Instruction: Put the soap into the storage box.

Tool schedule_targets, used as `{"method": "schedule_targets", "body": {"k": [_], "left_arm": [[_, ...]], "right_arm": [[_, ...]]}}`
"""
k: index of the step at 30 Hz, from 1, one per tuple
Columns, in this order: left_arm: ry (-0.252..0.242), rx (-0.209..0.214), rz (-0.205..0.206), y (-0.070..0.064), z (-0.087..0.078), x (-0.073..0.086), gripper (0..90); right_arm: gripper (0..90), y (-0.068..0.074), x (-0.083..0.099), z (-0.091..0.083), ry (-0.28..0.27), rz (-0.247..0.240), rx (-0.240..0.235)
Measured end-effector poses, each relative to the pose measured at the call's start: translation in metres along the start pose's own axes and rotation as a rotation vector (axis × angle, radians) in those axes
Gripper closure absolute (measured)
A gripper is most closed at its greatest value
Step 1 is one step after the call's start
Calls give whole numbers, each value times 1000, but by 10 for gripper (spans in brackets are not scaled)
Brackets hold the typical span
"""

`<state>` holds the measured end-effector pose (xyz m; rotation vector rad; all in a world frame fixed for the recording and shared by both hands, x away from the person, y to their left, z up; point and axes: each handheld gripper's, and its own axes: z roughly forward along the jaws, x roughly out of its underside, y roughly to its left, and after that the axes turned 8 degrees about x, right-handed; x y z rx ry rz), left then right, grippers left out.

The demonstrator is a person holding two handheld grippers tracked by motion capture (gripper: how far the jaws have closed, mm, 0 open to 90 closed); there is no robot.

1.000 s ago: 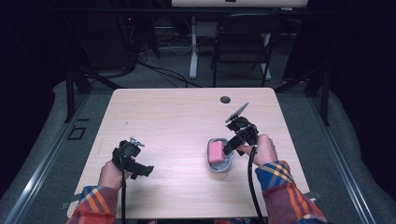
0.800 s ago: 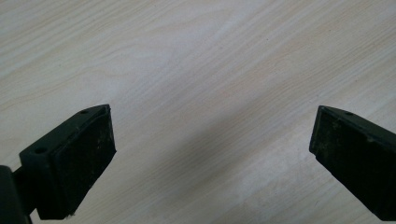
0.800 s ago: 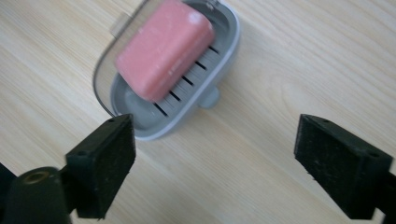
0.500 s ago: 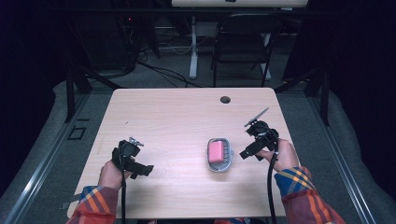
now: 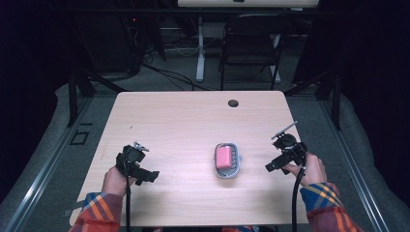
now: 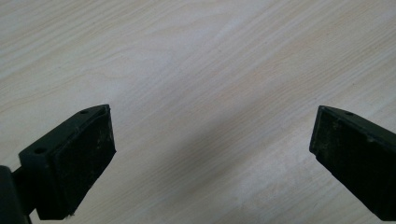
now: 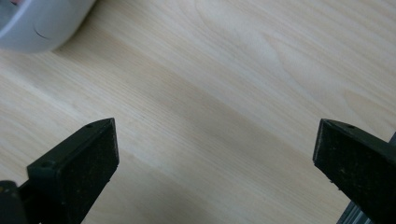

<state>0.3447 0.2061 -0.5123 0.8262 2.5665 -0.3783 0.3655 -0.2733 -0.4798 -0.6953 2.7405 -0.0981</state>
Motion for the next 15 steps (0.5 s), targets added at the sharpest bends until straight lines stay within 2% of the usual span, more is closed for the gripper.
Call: {"method": "schedule_targets", "body": {"k": [7, 8, 11, 12, 15], "left_arm": [[12, 0, -1, 0, 1, 0, 0], [15, -2, -2, 0, 1, 0, 0], [16, -2, -2, 0, 1, 0, 0], [16, -3, -1, 0, 1, 0, 0], [15, -6, 0, -1, 2, 0, 0]], "right_arm": [[0, -9, 18, 13, 9, 20, -4], [0, -10, 21, 14, 7, 15, 11], [0, -11, 27, 16, -9, 21, 16], [0, -12, 30, 17, -4, 24, 5], [0, -14, 37, 21, 9, 23, 20]]}}
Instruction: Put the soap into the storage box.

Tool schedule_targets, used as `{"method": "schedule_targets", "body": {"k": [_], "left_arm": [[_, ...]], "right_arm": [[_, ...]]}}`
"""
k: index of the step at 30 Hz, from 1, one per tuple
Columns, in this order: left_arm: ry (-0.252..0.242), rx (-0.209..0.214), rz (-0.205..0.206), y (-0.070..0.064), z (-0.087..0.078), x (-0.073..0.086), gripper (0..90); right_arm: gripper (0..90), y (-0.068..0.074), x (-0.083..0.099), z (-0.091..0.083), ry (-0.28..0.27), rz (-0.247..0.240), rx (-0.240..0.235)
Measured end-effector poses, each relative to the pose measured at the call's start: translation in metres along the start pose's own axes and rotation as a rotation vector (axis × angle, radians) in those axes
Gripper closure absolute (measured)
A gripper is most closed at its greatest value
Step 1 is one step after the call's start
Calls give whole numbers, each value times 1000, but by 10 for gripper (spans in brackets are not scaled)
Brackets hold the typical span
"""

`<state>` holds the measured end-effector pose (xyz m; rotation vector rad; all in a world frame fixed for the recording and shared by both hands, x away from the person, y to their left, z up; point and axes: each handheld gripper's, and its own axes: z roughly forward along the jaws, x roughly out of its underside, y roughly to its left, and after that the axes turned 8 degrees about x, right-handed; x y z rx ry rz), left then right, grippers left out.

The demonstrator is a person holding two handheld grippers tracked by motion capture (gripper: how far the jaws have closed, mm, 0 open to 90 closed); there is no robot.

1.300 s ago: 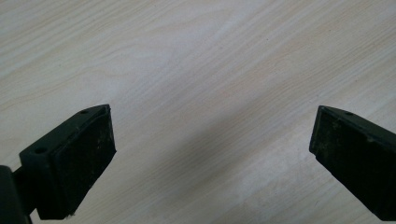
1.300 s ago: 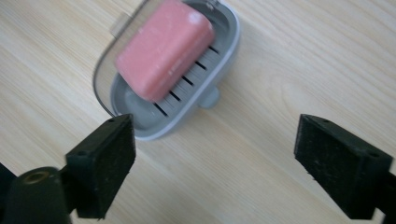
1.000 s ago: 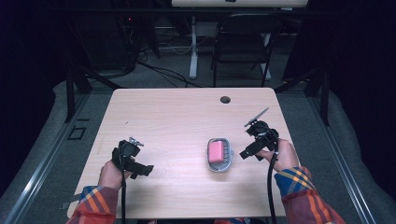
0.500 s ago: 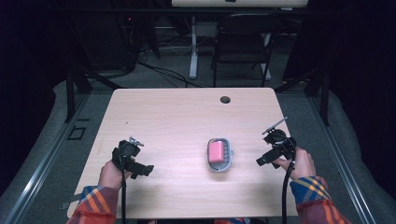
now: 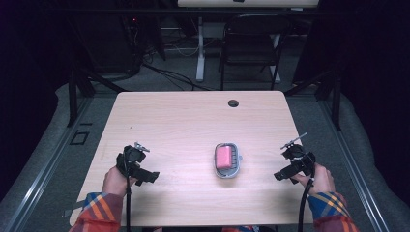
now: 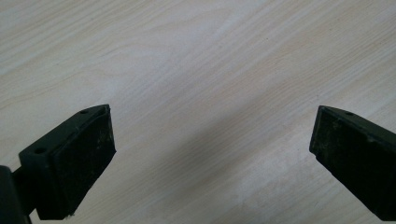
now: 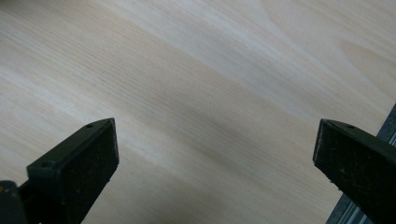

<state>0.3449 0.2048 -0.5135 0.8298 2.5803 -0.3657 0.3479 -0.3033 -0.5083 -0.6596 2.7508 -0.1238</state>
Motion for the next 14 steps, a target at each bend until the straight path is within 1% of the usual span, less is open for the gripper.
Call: {"method": "schedule_targets", "body": {"k": [1, 4, 5, 6, 7, 8, 11, 13, 14], "left_arm": [[0, 0, 2, 0, 0, 0, 0], [4, 4, 5, 0, 0, -1, 0], [7, 6, 9, 0, 0, -1, 0], [7, 7, 12, -1, 1, -1, 0], [5, 10, 13, -1, 1, -2, 0], [5, 10, 17, -2, 1, -2, 0], [5, 12, 20, -2, 0, -2, 0], [3, 15, 18, -1, 1, -2, 0], [3, 16, 20, -1, 1, -2, 0]], "right_arm": [[0, 0, 3, 2, -10, 10, 2], [2, -1, 10, 7, -12, 11, 8], [3, -2, 12, 8, -13, 5, 4], [2, -2, 13, 11, -22, 14, 1], [0, -1, 15, 14, -36, 37, -8], [0, -3, 14, 15, -15, 14, -16], [0, -2, 14, 18, -1, 6, -24], [4, 0, 13, 19, 2, -4, -20], [6, 1, 13, 19, 2, -5, -31]]}}
